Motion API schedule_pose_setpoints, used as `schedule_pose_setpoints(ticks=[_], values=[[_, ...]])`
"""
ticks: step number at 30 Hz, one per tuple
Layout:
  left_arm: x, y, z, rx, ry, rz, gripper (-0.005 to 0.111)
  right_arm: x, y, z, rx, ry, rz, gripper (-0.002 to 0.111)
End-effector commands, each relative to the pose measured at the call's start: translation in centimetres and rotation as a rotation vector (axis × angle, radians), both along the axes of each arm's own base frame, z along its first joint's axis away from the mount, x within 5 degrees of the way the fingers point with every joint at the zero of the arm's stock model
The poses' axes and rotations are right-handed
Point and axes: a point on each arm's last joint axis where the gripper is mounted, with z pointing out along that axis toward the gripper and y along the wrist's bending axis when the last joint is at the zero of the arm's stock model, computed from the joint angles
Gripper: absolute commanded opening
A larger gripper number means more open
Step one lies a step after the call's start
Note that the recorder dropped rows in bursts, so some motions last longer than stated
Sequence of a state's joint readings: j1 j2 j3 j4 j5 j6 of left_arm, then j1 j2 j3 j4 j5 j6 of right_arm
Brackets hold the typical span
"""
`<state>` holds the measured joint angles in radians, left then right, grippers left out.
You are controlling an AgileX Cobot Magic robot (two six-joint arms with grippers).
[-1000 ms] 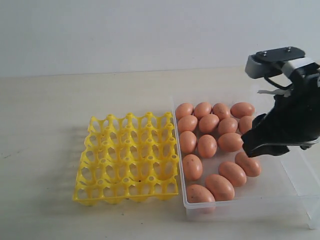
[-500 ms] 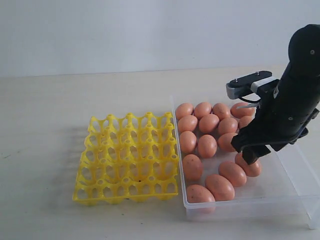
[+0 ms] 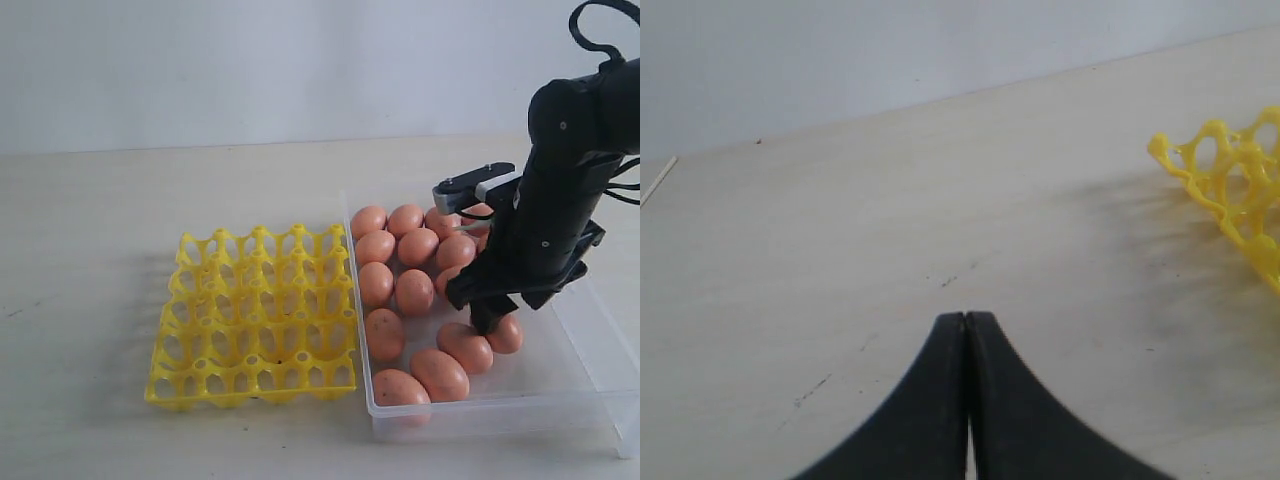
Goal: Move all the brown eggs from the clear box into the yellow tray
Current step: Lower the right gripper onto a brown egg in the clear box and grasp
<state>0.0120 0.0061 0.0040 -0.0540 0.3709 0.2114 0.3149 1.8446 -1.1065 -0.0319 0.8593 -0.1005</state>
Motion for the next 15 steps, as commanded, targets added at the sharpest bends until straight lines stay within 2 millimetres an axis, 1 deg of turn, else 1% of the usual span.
schedule_pose_setpoints(ticks=[1,7,8,10,13,14,15], values=[[0.0,0.0,0.3,-0.013,-0.021,0.004,0.0,0.6,-0.1,-1.1,-0.018,0.007,0.017,0.063],[0.0,0.0,0.3,-0.013,-0.021,0.004,0.0,1.0,0.1,-2.6,-0.018,0.004,0.043,0.062],[0.0,0.0,0.3,-0.013,-0.021,0.004,0.0,1.0,0.1,-2.7,-0.012,0.007,0.046,0.06],[0.0,0.0,0.3,-0.013,-0.021,0.004,0.0,1.1,0.2,-3.0,-0.009,0.014,0.061,0.053],[0.0,0.0,0.3,-0.013,-0.021,0.004,0.0,1.1,0.3,-3.4,-0.002,0.015,0.076,0.036],[0.0,0.0,0.3,-0.013,-0.021,0.004,0.0,1.2,0.3,-3.6,-0.003,0.018,0.076,0.028],[0.0,0.0,0.3,-0.013,-0.021,0.004,0.0,1.1,0.3,-3.7,-0.004,0.032,0.082,0.006]])
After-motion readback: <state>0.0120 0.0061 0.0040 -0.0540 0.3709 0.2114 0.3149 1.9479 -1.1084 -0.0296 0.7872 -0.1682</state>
